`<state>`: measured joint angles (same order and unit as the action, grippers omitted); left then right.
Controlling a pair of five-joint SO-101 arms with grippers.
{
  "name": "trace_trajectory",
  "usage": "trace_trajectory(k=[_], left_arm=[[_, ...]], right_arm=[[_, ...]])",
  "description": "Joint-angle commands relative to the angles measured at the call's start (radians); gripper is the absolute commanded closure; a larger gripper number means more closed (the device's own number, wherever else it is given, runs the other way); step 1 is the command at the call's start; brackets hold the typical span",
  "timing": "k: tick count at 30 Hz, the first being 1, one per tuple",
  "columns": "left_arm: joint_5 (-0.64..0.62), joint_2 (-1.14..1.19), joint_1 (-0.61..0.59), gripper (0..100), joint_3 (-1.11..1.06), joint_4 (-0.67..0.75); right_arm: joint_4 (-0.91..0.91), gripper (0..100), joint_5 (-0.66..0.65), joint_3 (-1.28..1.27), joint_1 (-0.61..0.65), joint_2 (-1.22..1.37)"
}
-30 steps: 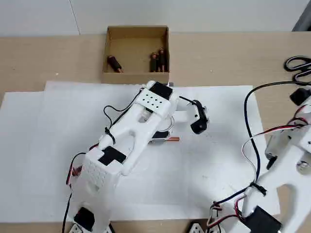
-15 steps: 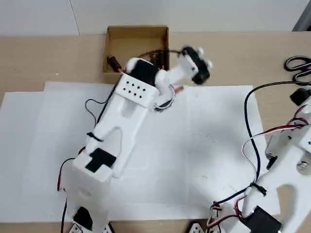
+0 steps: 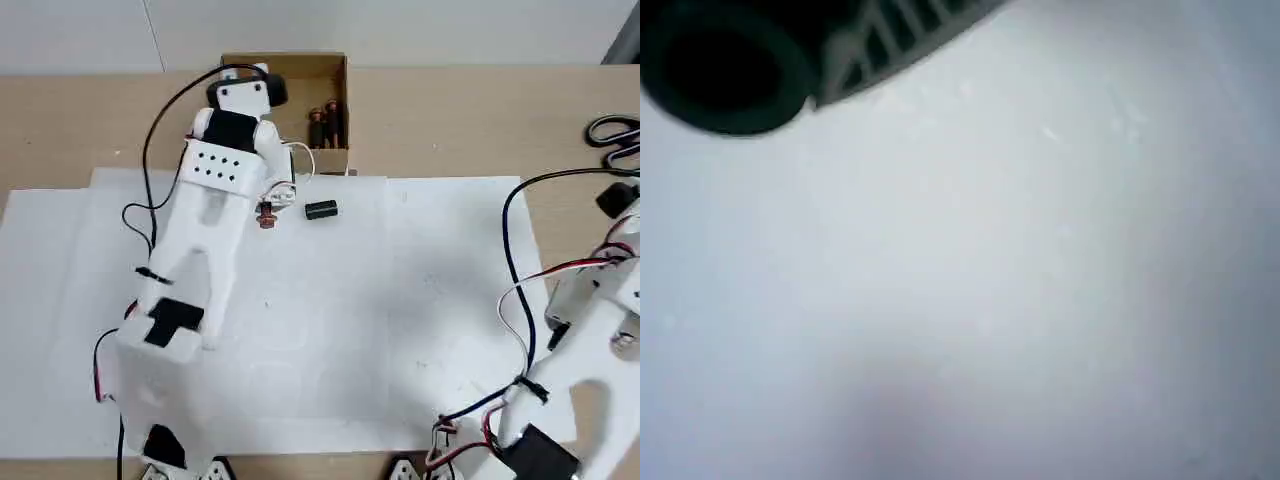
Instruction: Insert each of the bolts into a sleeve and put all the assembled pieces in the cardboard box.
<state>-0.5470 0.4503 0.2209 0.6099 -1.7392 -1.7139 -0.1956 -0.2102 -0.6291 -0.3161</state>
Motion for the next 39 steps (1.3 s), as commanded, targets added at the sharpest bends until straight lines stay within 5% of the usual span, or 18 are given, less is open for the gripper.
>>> trace_trajectory(k=[1,7,10,18,30,39], left_arm=[[-0.146,-0.137,0.026,99,-0.005,-0.014],[-0.629,-0.219,-0.017,99,-0.085,-0.012],[-0.764,-0.221,-0.077,99,-0.119,-0.012],[-0.77,-0.219,-0.244,99,-0.311,0.066],[-0.763,-0.219,-0.25,99,-0.424,0.173],[-0.704,-0.221,-0.247,68,-0.424,0.13]], right_arm=[[-0.019,99.5,-0.005,0.005,0.008,-0.041],[-0.019,99.5,-0.003,0.005,0.008,-0.041],[-0.019,99.5,-0.003,0.005,0.008,-0.041],[-0.019,99.5,-0.009,-0.04,0.01,-0.156],[-0.018,99.5,-0.011,-0.201,0.041,-0.348],[-0.019,99.5,-0.011,-0.201,0.041,-0.358]])
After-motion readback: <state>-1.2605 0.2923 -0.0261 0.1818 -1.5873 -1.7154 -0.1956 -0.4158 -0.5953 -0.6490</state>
